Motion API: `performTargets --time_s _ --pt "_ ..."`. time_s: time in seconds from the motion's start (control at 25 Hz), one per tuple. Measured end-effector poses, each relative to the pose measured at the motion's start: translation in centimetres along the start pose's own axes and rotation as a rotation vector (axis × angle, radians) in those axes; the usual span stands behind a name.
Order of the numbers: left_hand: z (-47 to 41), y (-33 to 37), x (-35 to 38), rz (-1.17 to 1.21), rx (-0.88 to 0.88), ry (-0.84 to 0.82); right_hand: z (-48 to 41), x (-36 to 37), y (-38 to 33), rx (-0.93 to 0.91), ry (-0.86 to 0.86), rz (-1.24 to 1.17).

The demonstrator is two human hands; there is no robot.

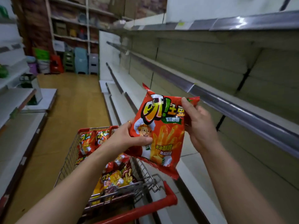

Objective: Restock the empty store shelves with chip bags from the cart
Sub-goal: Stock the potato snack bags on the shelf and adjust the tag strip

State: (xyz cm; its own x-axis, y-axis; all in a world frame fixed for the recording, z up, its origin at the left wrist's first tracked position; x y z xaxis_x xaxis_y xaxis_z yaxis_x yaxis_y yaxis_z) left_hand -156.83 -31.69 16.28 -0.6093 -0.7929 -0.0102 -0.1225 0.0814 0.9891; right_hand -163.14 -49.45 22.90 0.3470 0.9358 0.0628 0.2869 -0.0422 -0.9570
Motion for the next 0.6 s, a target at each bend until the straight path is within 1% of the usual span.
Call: performTargets --time_s 0.12,0.2,0.32,0.52,0.6 --pt "1.3 3.0 4.0 0.032 0.105 -0.103 3.5 -2.8 -4.5 -0.157 0.154 -0.017" --pt "1.8 4.6 7.0 0.062 0.144 -0.168 6.1 -5.2 -7.5 -0.271 0.280 -0.017" --pt "2.0 7.2 12.8 0.103 0.165 -0.305 10.2 -9.5 -11.5 -0.382 0.437 0.088" --pt "1.9 11.6 24.1 0.170 0.203 -0.475 16.8 -18.0 -18.0 -0.358 0.727 0.236" --pt "2.1 13.0 28.4 0.206 0.167 -0.543 19.5 -21.0 -19.7 -0.302 0.780 0.322"
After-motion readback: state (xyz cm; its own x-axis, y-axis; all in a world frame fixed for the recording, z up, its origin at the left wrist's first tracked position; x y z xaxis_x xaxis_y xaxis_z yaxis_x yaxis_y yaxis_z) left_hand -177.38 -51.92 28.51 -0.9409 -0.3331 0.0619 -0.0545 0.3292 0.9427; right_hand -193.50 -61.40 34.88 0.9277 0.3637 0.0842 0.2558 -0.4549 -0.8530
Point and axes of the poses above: each hand's wrist, its own z-axis away from the middle knuckle, its own x-axis out of the palm, y = z × x, the point moved 3 cm from there along -z, towards the middle knuckle
